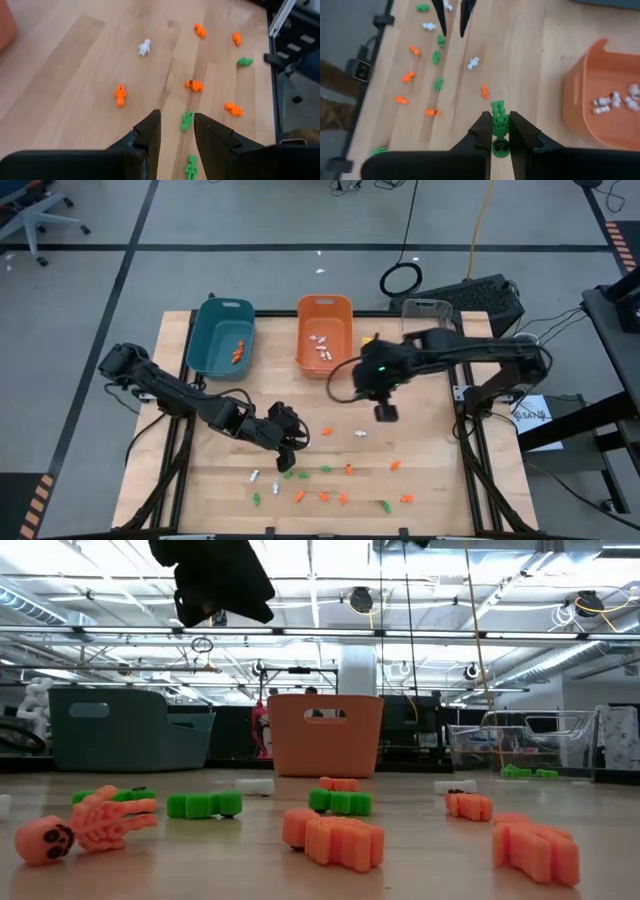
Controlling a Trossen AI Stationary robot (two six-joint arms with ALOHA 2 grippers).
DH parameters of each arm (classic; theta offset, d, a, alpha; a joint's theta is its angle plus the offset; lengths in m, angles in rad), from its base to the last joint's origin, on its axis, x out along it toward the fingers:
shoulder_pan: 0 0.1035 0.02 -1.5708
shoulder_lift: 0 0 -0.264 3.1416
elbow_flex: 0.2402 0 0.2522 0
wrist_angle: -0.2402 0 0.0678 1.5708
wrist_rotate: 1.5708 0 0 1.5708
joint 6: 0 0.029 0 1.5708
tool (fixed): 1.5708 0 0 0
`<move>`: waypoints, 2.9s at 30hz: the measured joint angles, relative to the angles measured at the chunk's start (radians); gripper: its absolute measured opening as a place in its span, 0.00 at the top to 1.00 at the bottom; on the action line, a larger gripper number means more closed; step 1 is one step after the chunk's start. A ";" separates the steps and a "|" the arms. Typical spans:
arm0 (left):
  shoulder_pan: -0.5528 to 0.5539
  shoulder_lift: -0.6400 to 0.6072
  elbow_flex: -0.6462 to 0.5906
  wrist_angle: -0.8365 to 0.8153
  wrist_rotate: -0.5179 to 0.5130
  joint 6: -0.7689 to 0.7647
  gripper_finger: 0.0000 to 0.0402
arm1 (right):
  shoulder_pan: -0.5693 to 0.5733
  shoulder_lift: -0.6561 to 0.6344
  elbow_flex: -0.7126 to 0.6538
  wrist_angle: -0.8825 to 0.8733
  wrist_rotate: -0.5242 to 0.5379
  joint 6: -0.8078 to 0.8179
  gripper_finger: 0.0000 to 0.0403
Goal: Sort Halloween decoration
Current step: Put the green skeleton toy into the transparent bin
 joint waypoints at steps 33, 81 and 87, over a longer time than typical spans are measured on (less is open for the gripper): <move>0.257 -0.290 0.002 0.374 0.027 0.251 0.71 | -0.057 -0.536 -0.170 0.218 0.285 0.110 0.96; 0.262 -0.290 0.001 0.401 -0.105 0.349 0.71 | -0.057 -0.738 -0.673 0.782 0.261 -0.386 0.92; 0.263 -0.290 0.001 0.401 -0.122 0.350 0.71 | -0.057 -0.738 -0.673 0.782 0.261 -0.385 0.92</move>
